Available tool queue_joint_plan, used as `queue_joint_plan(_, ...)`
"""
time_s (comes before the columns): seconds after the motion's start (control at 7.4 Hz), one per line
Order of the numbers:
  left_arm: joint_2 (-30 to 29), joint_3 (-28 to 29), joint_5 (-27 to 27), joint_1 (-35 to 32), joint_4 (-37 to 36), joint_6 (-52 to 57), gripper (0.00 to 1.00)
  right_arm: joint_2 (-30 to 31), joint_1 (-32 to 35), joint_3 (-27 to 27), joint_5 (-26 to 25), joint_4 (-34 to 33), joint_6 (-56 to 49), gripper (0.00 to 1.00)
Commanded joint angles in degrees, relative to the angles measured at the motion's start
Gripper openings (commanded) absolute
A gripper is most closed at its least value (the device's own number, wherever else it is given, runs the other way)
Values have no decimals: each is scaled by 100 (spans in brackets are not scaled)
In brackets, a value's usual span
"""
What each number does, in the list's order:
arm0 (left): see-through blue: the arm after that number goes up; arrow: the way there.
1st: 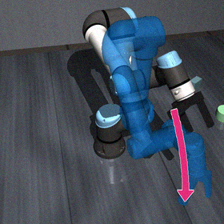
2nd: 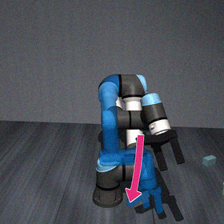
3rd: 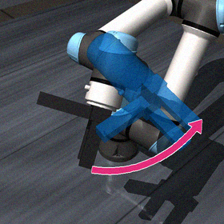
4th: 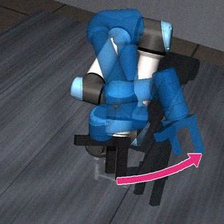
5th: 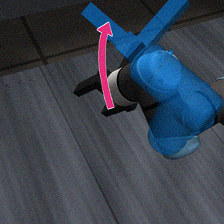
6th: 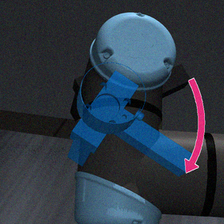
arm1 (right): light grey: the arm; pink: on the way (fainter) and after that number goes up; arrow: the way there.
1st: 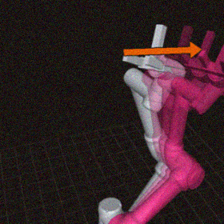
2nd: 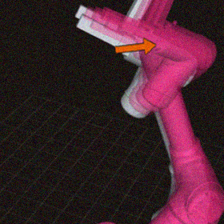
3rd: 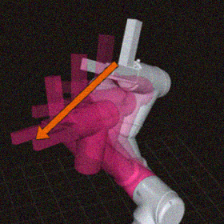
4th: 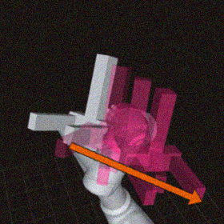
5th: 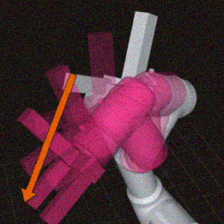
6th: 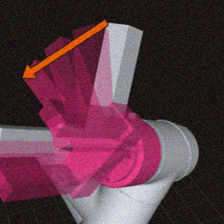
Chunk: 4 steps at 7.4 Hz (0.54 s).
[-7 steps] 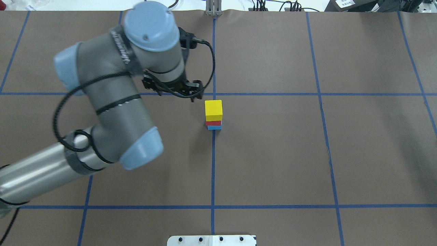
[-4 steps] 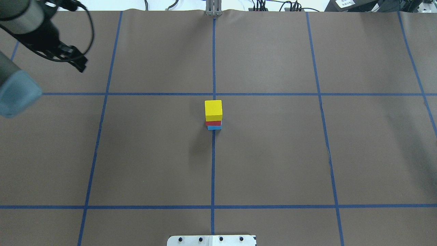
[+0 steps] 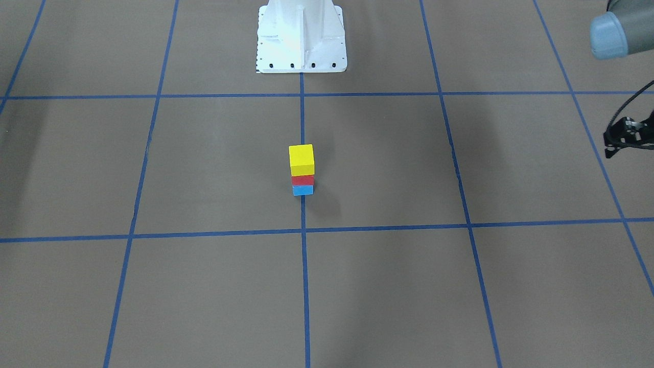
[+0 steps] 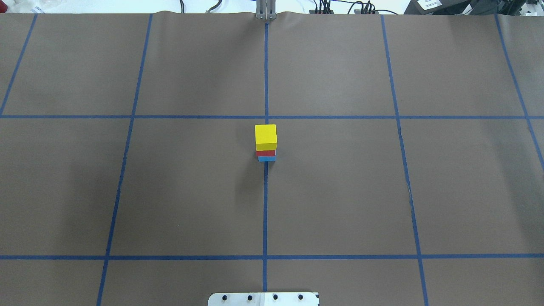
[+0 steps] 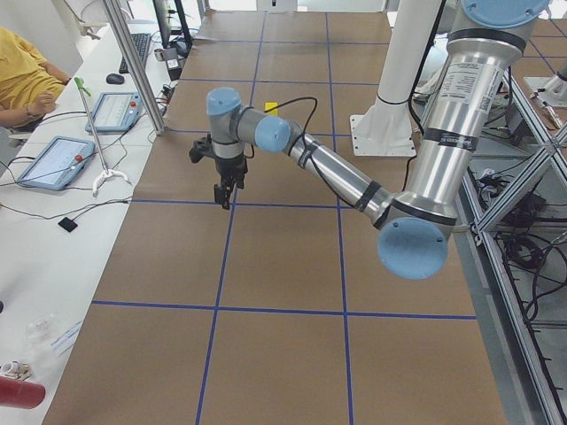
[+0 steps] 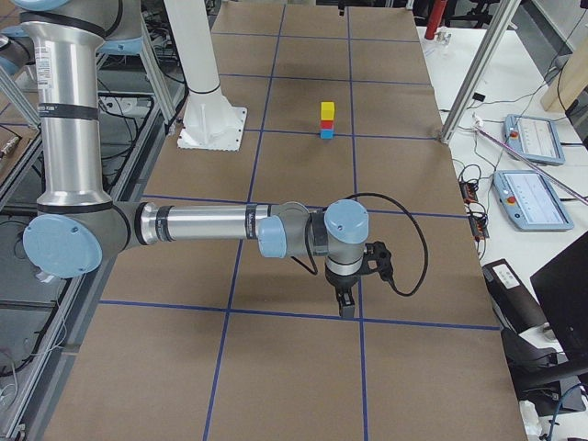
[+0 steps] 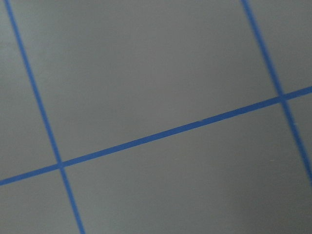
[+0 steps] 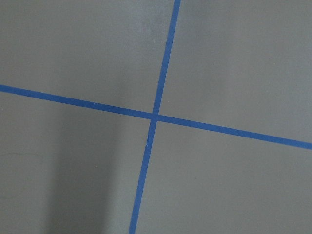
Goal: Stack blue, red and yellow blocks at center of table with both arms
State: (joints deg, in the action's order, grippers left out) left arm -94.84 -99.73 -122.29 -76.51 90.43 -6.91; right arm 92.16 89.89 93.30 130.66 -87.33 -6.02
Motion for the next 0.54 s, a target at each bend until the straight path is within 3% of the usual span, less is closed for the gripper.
queue_joint_plan(0.0,1182,393,-335,-564,2208,14,100,22,2,-66,-5,14,22,100)
queue_joint_plan(0.14,1057,532,-1279,-976,1798,14,100,4,2,-84,12,5,30,100)
queue_joint_plan(0.41,915,630,-1420,-989,1276,23,100,4,2,-84,12,14,-5,100)
